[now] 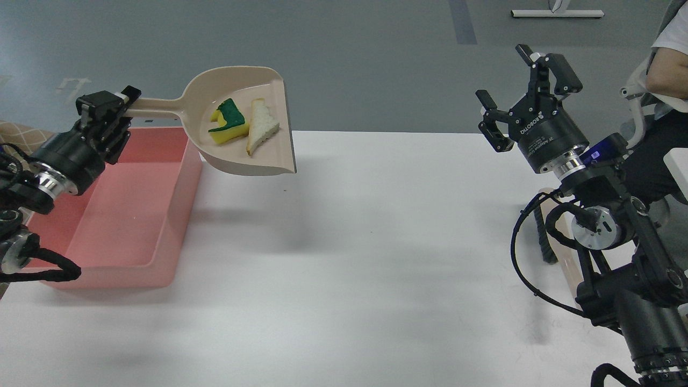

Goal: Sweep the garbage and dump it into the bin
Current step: 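Lift the dustpan with the left gripper and move it over the bin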

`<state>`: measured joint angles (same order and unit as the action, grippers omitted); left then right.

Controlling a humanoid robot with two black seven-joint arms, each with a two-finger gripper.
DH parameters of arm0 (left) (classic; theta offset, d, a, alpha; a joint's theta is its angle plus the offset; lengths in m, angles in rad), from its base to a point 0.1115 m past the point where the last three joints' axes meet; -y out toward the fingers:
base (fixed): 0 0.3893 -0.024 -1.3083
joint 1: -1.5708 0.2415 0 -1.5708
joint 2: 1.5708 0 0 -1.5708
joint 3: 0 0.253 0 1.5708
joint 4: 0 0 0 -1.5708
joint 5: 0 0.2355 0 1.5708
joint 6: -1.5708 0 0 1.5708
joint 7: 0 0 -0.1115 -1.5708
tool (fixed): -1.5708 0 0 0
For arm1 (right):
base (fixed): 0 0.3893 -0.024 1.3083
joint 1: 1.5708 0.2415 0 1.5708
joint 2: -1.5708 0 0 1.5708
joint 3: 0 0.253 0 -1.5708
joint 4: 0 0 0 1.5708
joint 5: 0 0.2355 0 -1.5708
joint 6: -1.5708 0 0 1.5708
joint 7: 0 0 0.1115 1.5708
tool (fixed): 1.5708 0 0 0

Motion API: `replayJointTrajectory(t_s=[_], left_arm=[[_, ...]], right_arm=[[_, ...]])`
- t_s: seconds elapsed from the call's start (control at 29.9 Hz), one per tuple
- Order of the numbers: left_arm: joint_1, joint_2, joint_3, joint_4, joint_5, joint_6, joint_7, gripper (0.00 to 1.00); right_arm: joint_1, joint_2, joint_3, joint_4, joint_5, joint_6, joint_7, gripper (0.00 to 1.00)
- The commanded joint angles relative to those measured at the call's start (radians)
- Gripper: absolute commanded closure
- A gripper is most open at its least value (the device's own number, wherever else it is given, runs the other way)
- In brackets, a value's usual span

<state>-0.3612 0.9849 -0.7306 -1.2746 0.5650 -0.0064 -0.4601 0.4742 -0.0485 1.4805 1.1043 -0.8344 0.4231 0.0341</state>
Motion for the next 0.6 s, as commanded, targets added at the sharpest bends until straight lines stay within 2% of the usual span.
replayJointTrajectory(t_s=[0.0,0.2,0.57], left_arm=[[0.025,0.047,-0.001,-0.005,-0.054,-0.009,-0.025,1.00],[0.036,0.087,0.000,0.026,-0.189,-0.044,-0.029,1.00],[0.082,0.098,0.000,0.261,-0.320,-0.222,-0.029,1.00]], right_arm=[[-0.002,-0.010,0.000,0.000,0.000,0.000,0.000,0.05],[-0.003,-0.010,-0.002,-0.009,0.000,0.003,0.000,0.05],[-0.006,-0.030,-0.002,-0.009,0.000,0.003,0.000,0.05]])
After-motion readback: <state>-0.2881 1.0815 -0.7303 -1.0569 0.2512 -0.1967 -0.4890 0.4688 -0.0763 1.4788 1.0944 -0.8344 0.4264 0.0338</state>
